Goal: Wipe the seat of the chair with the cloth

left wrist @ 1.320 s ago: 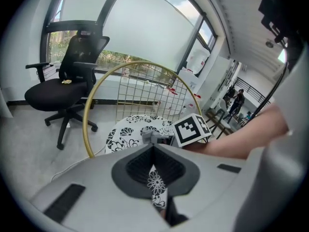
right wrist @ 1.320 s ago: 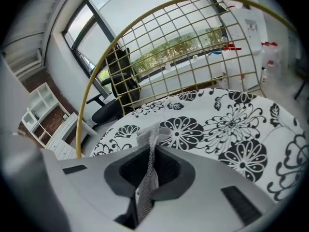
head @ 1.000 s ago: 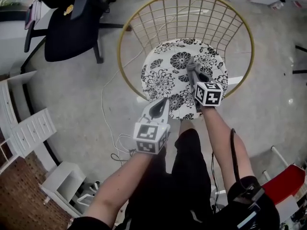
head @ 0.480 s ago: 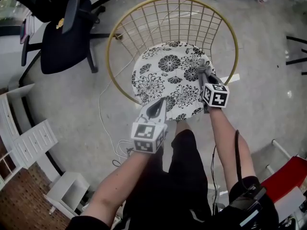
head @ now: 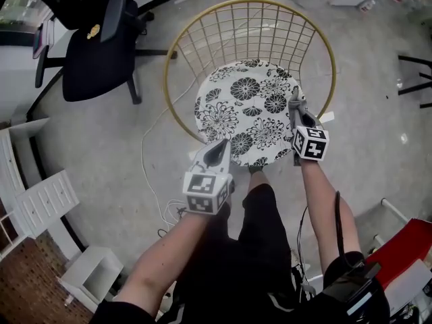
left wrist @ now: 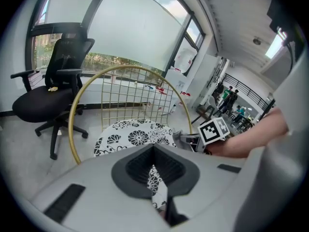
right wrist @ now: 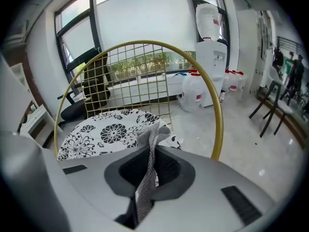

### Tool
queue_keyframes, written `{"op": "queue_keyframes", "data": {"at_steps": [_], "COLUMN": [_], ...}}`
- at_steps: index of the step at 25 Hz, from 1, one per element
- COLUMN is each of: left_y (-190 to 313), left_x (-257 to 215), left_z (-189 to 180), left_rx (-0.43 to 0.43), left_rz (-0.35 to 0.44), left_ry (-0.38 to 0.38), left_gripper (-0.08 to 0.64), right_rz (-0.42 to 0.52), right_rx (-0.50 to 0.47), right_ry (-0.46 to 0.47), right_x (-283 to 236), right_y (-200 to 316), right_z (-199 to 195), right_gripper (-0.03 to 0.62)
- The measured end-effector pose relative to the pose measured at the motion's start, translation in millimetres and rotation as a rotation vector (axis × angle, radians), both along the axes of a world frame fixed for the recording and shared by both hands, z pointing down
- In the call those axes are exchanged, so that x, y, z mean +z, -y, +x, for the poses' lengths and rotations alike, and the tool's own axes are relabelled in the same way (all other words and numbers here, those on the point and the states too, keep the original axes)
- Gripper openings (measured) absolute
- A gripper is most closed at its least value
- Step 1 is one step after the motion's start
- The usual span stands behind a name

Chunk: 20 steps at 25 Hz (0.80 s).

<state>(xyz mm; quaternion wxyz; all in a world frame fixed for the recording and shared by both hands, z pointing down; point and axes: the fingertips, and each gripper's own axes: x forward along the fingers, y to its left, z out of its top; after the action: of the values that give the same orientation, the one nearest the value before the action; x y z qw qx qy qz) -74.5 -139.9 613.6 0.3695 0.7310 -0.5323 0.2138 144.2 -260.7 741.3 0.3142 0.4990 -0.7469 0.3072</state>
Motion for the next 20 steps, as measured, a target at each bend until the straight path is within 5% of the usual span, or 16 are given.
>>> {"op": "queue_keyframes", "data": {"at_steps": [4,16,20], "left_y": [-20,-73,-83], "left_x": [-7,-15,-13], "left_z": [-26,-101,-115], "left_rx": [-0.019,-0.133,-0.166], "left_rz": [0.016,0.05,0.035], "left_ry": [0.001,0.005,0.021], "left_gripper": [0.008,0.008,0.008], "right_rz": [0.009,-0.052,-0.084], "right_rx": [-0.025,-0.383,-0.362], "right_ry": [0.054,0.199,0.268], "right_x": [-19,-51,-45], "right_y": [-22,-111,-118], "right_z": [-42,-239,-269], "right_gripper": [0.021,0.021,0.021]}}
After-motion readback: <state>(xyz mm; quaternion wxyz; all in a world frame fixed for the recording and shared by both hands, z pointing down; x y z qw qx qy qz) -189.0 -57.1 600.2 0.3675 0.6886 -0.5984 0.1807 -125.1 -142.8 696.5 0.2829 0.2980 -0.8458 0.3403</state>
